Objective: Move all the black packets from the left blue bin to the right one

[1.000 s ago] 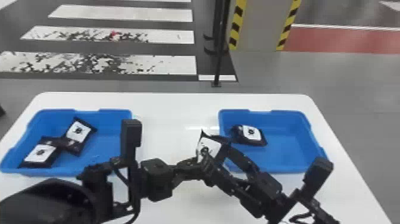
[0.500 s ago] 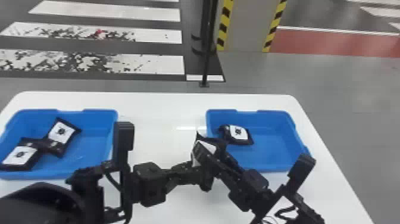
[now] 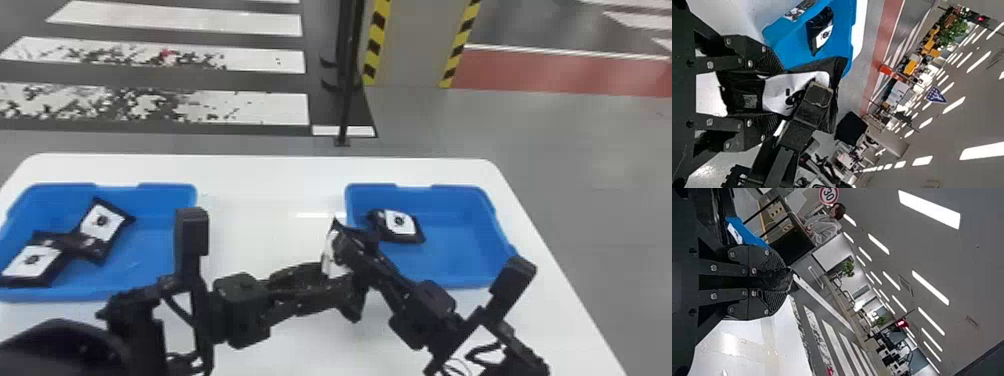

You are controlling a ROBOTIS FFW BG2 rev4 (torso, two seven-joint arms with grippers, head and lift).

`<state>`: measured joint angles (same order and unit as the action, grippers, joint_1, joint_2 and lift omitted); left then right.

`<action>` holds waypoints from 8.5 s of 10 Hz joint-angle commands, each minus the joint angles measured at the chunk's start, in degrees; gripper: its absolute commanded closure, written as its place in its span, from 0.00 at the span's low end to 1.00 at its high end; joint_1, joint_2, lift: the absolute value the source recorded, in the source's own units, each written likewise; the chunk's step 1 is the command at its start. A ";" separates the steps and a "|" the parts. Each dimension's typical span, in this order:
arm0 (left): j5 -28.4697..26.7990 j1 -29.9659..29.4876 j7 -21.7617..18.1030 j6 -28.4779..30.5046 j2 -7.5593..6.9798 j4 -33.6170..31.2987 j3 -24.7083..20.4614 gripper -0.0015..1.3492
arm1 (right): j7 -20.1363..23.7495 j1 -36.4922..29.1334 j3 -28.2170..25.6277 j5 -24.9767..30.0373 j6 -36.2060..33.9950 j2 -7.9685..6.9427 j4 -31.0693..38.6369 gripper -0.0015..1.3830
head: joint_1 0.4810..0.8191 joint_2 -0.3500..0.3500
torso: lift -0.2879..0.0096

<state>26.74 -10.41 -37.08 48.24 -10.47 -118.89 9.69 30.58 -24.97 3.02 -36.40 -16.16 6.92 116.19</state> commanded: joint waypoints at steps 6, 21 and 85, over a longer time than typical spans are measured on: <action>2.74 -9.27 -0.01 -0.99 2.12 -8.16 -10.61 0.11 | -0.52 13.31 -7.94 1.67 -0.99 2.57 -14.02 0.92 | 0.63 0.30 | 0.50; -18.06 0.15 6.14 1.96 1.50 -1.69 -33.57 0.10 | -8.26 -21.99 -7.37 21.66 6.89 -3.93 21.13 0.11 | 0.63 0.75 | 0.50; 11.65 -12.79 0.52 -5.21 2.73 -5.49 -14.04 0.11 | -1.84 20.62 -16.16 3.72 -3.38 3.01 -23.31 0.92 | 0.63 0.17 | 0.50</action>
<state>38.28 -23.06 -36.56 43.17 -7.84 -124.33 -4.01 28.71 -5.11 -12.64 -33.48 -19.55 9.85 93.79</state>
